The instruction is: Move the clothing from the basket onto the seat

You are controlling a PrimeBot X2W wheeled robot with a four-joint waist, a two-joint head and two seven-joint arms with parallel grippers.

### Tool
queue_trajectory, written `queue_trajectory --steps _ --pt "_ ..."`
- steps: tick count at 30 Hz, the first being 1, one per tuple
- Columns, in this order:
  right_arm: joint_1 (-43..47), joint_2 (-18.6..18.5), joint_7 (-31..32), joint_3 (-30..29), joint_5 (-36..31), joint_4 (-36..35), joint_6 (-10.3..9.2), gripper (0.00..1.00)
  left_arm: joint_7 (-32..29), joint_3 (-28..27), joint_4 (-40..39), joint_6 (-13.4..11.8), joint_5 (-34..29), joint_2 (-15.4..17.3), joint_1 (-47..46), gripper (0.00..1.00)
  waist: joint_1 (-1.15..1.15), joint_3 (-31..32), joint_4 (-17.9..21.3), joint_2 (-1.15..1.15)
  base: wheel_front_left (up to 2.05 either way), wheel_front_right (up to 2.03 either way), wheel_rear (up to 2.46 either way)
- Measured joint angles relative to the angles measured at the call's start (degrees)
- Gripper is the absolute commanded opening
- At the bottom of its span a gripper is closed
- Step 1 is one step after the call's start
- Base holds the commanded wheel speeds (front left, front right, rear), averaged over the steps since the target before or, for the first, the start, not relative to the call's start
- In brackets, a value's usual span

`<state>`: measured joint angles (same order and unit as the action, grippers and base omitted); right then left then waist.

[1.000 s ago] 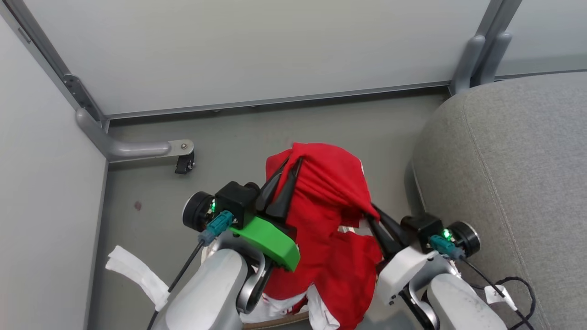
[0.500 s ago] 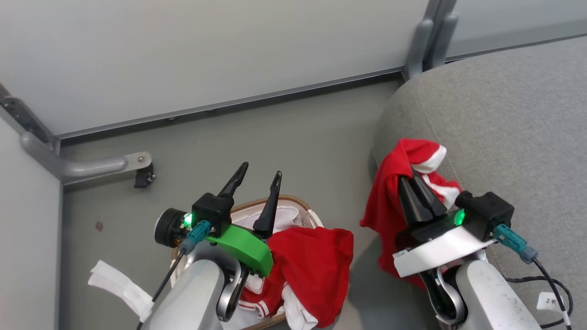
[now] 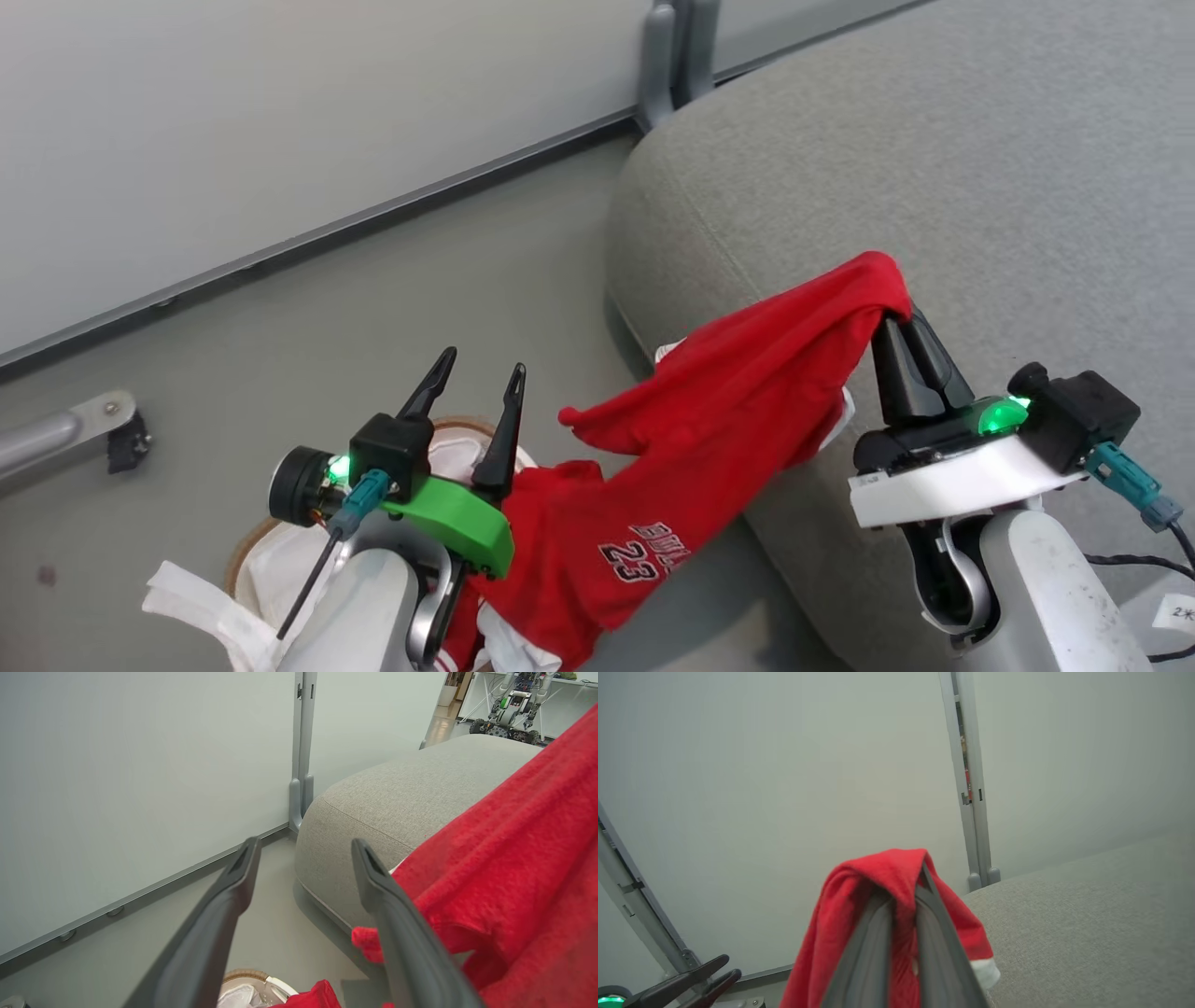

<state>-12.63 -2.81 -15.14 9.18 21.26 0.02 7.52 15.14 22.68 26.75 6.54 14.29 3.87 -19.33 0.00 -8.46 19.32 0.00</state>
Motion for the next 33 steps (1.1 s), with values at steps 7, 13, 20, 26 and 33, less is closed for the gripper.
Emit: queue_trajectory --steps 7,13,20,26,33 --pt "-0.1 0.0 0.0 -4.2 0.8 -1.9 0.0 0.0 0.0 0.1 -0.4 0.5 -0.9 -0.2 0.7 1.0 0.0 -1.0 6.7 0.0 0.0 0.0 0.0" --pt "-1.9 -0.2 0.0 -8.1 -3.0 -5.0 -0.03 0.0 0.0 2.6 -0.7 0.8 -1.3 -0.4 -0.3 1.0 0.0 -3.1 9.9 0.0 0.0 0.0 0.0" --pt "-10.8 -0.1 0.0 -8.9 -13.3 -6.2 0.0 0.0 0.0 6.2 -2.0 0.8 -0.7 1.4 -2.7 1.0 0.0 -6.7 11.0 0.0 0.0 0.0 0.0" --pt "-23.9 -3.2 0.0 -13.2 -17.4 -4.9 0.01 0.0 0.0 7.8 -4.0 0.8 -0.7 4.3 -4.6 1.0 0.0 -10.7 11.3 0.0 0.0 0.0 0.0" --pt "-38.6 -10.0 0.0 -19.4 -22.2 0.2 0.0 0.0 0.0 10.2 -5.9 0.8 -0.3 6.6 -7.2 1.0 0.0 -16.1 10.6 0.0 0.0 0.0 0.0"
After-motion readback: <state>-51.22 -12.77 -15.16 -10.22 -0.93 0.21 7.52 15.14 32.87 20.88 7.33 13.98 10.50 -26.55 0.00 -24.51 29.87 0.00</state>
